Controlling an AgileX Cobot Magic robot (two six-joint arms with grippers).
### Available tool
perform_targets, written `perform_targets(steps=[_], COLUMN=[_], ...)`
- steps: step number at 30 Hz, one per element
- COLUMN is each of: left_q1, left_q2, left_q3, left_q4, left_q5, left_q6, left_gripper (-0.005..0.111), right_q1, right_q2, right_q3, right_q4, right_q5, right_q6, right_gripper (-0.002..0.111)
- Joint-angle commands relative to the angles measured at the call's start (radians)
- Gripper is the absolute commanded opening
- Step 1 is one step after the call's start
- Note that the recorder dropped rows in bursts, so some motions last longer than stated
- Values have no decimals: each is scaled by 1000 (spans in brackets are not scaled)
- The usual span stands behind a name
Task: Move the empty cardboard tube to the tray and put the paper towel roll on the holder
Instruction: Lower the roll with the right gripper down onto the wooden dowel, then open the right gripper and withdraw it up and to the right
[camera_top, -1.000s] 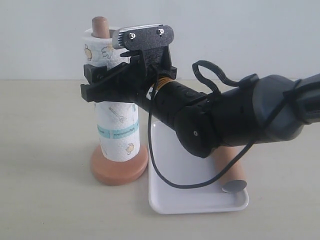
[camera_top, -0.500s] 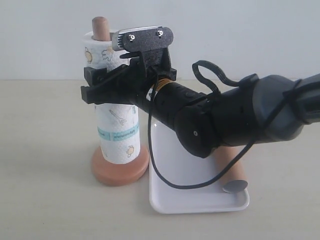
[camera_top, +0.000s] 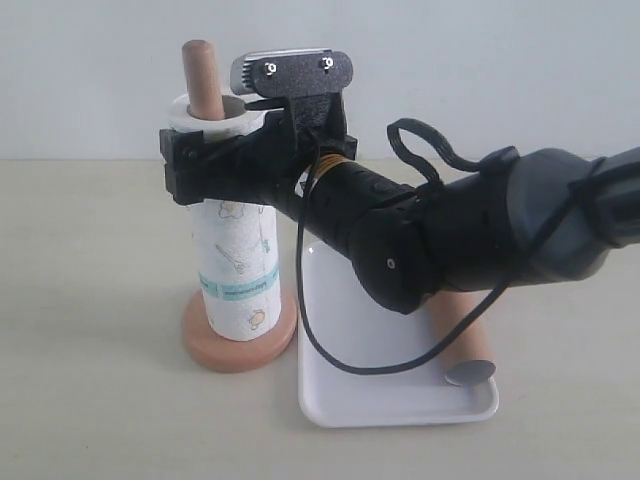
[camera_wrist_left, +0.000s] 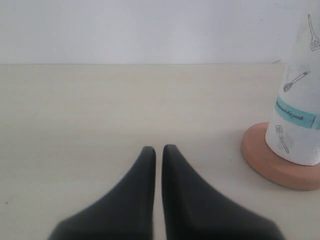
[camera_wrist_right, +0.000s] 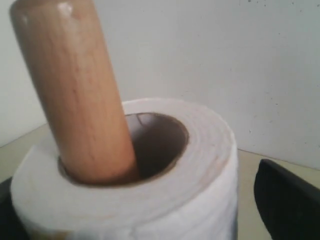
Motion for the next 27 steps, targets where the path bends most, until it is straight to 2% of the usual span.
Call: perform_targets(steps=[1, 12, 20, 27], left_q1=[2, 2, 2, 2], left_q2=[-3, -3, -3, -3], left_q3=[3, 3, 3, 3], left_q4=[-3, -3, -3, -3], left_q5=[-1, -1, -1, -1], left_q6=[0, 0, 0, 0], left_gripper=[4, 4, 4, 4], right_q1=[-1, -1, -1, -1], right_q2=[-32, -153, -215, -278], right_q3=[-2, -2, -2, -2], right_q4=[9, 2, -41, -41], right_q5=[11, 298, 376, 522], right_q6=[8, -5, -8, -6], right_gripper=[101, 101, 101, 101])
